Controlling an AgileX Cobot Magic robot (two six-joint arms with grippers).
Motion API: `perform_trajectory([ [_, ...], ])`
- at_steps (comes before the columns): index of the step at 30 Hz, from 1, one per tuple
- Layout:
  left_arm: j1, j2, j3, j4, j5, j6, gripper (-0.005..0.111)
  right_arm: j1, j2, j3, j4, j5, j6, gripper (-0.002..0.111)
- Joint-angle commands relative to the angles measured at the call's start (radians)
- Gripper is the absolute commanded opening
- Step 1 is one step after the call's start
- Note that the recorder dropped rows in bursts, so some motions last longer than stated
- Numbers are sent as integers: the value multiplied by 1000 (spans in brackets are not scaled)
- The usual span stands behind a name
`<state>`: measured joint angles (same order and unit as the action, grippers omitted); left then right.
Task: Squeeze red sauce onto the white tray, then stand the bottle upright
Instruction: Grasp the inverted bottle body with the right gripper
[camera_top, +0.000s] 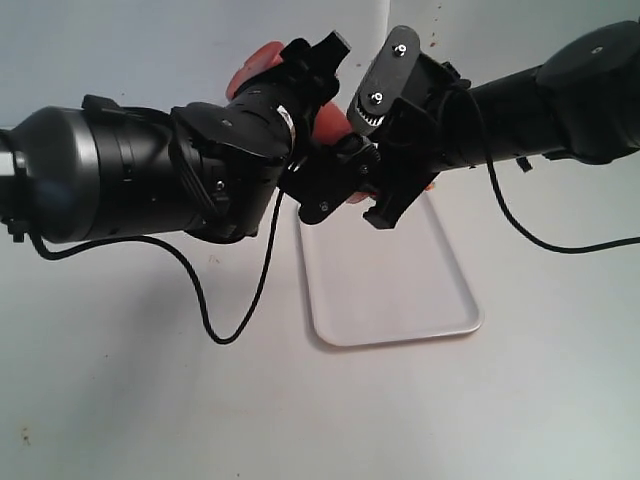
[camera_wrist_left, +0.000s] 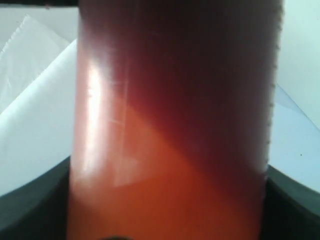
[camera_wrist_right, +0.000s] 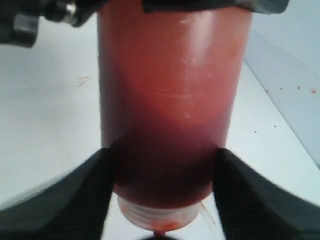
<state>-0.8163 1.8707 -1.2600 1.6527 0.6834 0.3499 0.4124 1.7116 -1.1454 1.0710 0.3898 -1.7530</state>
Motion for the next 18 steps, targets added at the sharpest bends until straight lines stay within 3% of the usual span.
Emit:
perform_trajectory([
  [1,-11,-10,-7,27,-21,-11,0,7,-23,-8,8,46,18,2],
  [14,-9,-10,-7,27,4,-11,0,-16,-56,-8,-37,-10,65,2],
  [18,-9,-10,-7,27,4,-11,0,-53,-78,-8,-134,14,79,25],
])
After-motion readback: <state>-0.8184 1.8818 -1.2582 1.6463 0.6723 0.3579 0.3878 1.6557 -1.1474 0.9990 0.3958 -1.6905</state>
